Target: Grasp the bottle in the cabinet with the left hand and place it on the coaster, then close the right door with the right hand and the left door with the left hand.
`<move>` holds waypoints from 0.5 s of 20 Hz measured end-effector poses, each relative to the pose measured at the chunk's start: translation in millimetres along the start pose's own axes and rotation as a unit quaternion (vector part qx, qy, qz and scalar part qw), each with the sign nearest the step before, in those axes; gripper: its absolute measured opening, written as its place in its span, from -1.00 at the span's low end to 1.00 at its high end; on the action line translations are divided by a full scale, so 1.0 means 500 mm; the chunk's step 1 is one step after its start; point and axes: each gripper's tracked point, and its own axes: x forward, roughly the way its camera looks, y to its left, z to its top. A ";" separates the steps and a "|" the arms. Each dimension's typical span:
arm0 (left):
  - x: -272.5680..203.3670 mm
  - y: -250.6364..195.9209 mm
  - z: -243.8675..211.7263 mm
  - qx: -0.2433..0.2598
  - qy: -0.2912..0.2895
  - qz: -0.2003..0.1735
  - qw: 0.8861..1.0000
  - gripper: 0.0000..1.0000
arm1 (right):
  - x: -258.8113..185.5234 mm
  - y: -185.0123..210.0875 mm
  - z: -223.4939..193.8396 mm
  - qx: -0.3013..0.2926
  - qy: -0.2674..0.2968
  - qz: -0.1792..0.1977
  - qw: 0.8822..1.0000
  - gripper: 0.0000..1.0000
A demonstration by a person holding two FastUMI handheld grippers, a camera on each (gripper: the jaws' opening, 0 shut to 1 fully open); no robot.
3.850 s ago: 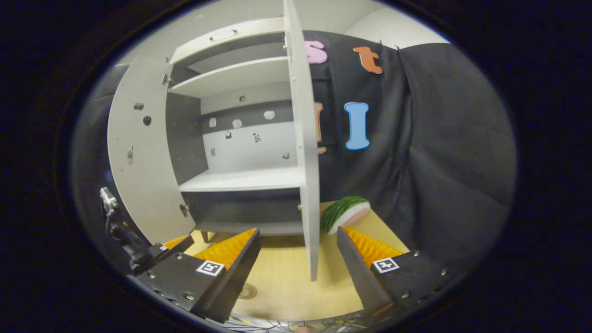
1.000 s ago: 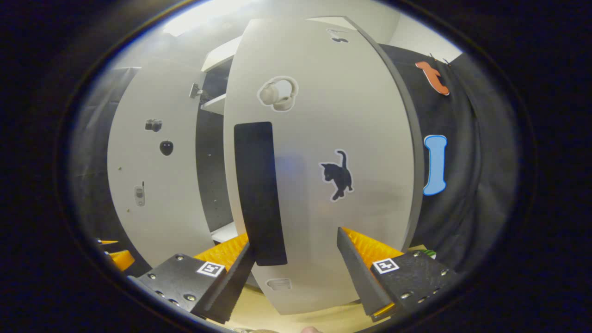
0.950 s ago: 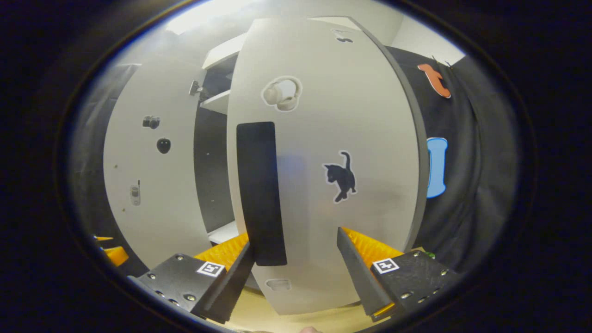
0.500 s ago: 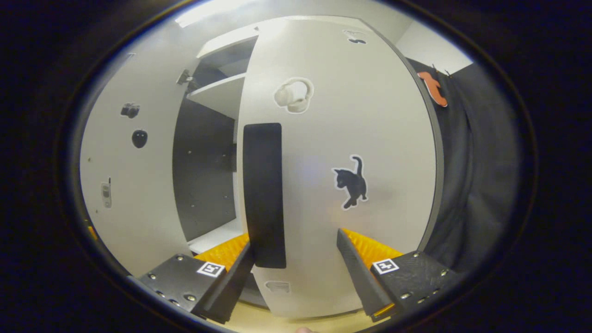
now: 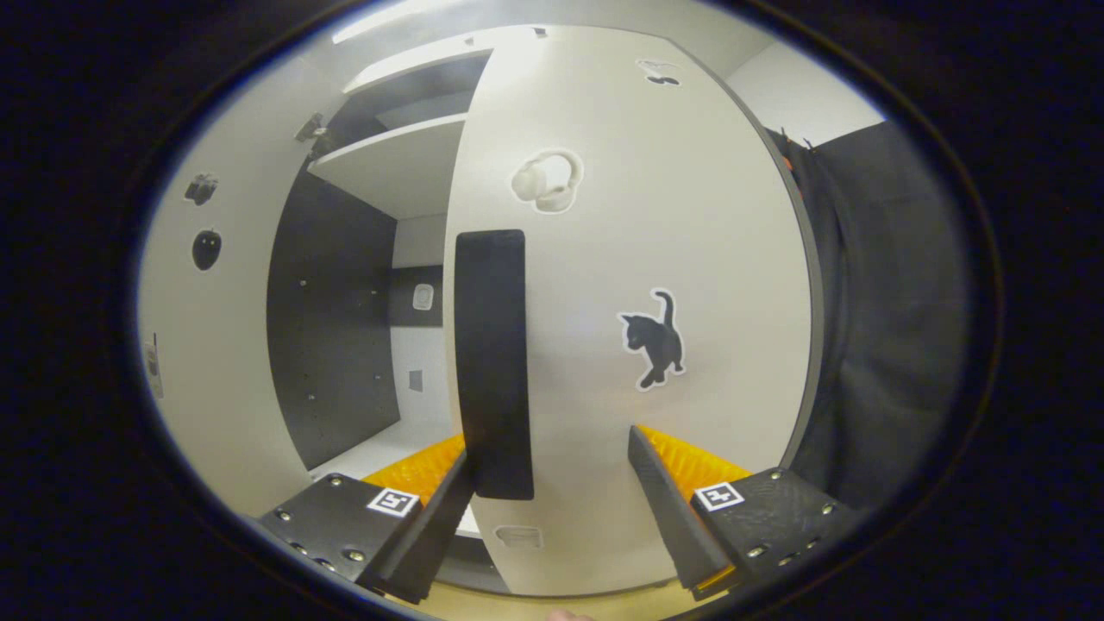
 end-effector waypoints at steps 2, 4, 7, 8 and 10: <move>0.010 -0.019 0.013 0.009 -0.002 -0.028 1.000 0.87 | 0.002 0.000 -0.002 -0.005 -0.003 -0.006 1.000 1.00; 0.014 -0.028 0.021 0.023 -0.003 -0.041 0.999 0.88 | 0.000 0.001 -0.004 -0.007 -0.004 -0.009 1.000 1.00; 0.021 -0.039 0.020 0.041 -0.002 -0.054 0.998 0.87 | 0.002 0.001 -0.006 -0.008 -0.001 -0.009 1.000 0.94; 0.026 -0.043 0.014 0.044 0.000 -0.058 0.997 0.87 | 0.002 0.001 -0.005 -0.008 -0.001 -0.009 1.000 1.00; 0.030 -0.051 0.012 0.047 0.003 -0.068 0.997 0.77 | 0.002 0.001 -0.006 -0.006 0.002 -0.008 1.000 1.00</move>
